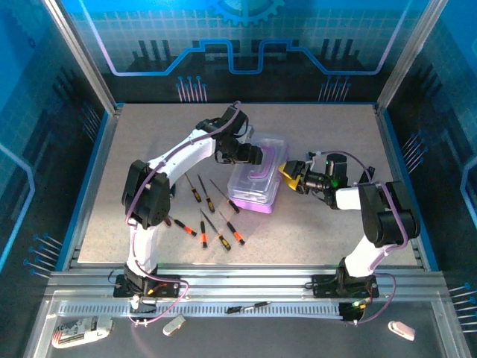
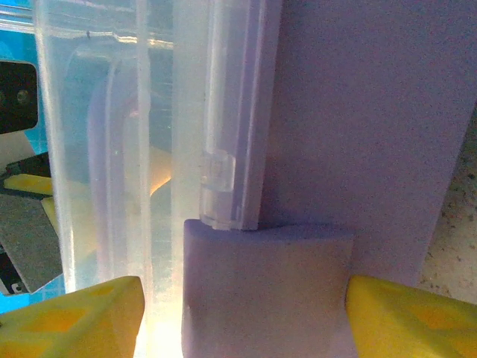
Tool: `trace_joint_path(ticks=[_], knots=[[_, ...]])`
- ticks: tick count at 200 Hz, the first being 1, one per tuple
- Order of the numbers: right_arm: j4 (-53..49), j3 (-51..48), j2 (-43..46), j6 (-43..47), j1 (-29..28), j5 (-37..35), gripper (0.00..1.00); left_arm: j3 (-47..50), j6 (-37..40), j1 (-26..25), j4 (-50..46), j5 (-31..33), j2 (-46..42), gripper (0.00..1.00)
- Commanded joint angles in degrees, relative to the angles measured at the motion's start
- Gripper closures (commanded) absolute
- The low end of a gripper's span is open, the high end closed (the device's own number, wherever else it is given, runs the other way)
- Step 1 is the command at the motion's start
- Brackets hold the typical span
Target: Pack the tool kit
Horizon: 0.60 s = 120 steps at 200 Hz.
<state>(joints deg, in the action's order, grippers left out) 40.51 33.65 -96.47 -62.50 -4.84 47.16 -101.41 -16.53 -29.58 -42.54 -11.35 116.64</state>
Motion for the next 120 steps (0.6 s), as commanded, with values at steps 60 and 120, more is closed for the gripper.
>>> trace_joint_path(ticks=[60, 120], knots=[[8.05, -0.77, -2.76, -4.13, -2.81, 1.68, 0.31, 3.10, -1.63, -0.20, -0.84, -1.58, 2.88, 0.28], [6.63, 0.39, 0.24, -4.15, -2.73, 3.26, 0.37, 3.43, -3.35, -0.27, -3.13, 5.02, 3.77, 0.29]])
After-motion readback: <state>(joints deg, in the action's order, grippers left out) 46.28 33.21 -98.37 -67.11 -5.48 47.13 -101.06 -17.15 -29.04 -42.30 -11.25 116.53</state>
